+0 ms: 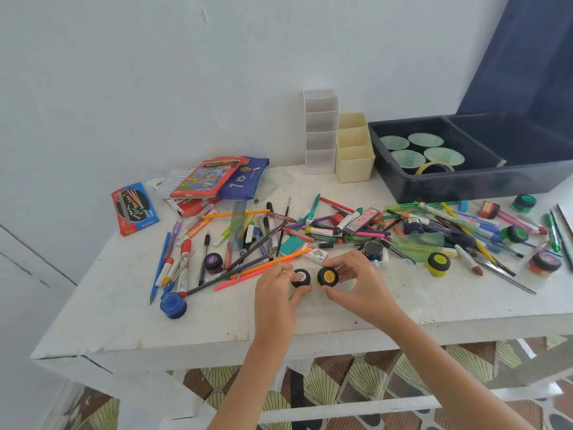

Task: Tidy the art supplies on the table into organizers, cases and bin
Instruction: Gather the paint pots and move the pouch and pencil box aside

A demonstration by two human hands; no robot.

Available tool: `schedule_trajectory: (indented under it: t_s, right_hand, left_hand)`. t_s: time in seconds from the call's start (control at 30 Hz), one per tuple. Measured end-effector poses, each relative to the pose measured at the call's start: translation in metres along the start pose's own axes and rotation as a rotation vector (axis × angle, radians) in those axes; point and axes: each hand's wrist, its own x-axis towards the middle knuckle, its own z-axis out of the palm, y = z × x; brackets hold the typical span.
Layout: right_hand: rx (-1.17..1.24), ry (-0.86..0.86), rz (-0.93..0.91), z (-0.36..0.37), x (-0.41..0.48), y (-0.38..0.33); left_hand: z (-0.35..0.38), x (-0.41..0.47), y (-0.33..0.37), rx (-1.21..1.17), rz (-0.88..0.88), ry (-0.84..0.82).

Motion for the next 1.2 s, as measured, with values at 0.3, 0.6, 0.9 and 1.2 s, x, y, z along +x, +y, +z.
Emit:
schedule_trajectory:
  t_s: [0.3, 0.6, 0.9, 1.2]
  right_hand:
    - [-0.044, -0.018, -0.008, 0.004, 0.001, -0.003]
    - [-0.099, -0.020, 0.000, 0.007, 0.004, -0.002]
    - [-0.484, 0.085, -0.099, 0.015, 0.020, -0.047]
    - [-0.313, -0.150, -0.259, 0.103, 0.065, -0.084]
  left_hand:
    - [-0.004, 0.004, -0.001, -0.023, 0.011, -0.100]
    - [-0.007, -0.004, -0.008, -0.084, -0.025, -0.156]
    - [-0.038, 0.007, -0.017, -0.155, -0.085, 0.015]
    - [-0.088, 0.004, -0.059, 0.020, -0.215, 0.212]
